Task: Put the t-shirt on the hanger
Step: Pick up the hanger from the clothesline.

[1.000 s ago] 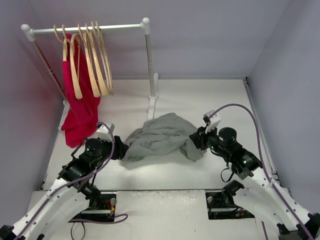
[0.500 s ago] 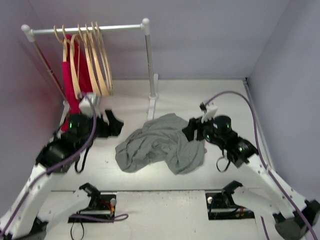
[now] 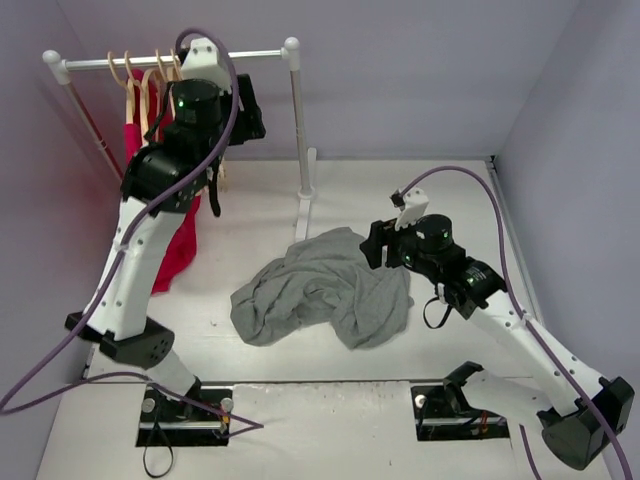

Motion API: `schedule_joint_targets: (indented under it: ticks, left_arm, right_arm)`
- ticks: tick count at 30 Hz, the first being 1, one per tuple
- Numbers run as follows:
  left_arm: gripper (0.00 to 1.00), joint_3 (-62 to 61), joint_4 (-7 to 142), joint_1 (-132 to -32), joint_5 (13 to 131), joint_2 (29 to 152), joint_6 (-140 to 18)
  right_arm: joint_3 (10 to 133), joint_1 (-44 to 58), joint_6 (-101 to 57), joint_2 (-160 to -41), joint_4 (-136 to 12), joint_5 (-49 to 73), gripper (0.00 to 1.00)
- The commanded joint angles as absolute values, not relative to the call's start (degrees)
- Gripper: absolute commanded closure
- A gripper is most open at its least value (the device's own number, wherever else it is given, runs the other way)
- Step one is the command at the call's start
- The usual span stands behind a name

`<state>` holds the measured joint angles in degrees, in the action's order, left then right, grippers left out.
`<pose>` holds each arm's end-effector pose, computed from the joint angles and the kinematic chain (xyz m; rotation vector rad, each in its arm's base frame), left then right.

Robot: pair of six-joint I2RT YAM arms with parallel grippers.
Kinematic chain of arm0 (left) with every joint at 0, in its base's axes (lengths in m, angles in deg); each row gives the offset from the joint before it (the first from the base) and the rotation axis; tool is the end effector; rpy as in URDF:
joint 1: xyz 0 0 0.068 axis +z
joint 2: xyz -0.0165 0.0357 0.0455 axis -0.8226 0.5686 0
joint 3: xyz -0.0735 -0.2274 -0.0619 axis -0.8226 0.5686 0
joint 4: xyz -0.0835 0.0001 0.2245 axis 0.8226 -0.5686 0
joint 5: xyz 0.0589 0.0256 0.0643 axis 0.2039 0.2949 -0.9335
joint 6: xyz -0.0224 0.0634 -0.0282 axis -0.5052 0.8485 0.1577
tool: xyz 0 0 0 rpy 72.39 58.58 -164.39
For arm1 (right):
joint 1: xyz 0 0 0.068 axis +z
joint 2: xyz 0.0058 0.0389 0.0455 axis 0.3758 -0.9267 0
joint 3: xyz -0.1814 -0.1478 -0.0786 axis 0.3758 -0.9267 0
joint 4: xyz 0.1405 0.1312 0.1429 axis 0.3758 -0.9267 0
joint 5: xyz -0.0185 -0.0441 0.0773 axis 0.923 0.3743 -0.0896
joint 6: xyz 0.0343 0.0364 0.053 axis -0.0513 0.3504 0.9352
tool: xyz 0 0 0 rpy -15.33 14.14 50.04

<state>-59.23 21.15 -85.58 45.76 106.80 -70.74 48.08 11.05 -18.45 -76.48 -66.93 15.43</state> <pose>0.2614 -0.1306 0.5245 -0.1140 1.6737 -0.4205 0.2061 0.1403 0.3285 -0.4116 1.7472 0.6231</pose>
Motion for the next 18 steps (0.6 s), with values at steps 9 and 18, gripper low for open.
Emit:
schedule_joint_targets:
  ticks: [9,18]
  left_arm:
    - [0.4,-67.79,21.84,-75.59,44.68,117.5,-69.35]
    - [0.4,-66.73,22.09,-74.89,43.85,118.86,-68.36]
  right_arm:
    - [44.7,11.15,-15.14,-68.59,-63.43,17.98,0.36]
    - [43.03,11.15,-13.94,-68.06,-63.51,17.07,0.36]
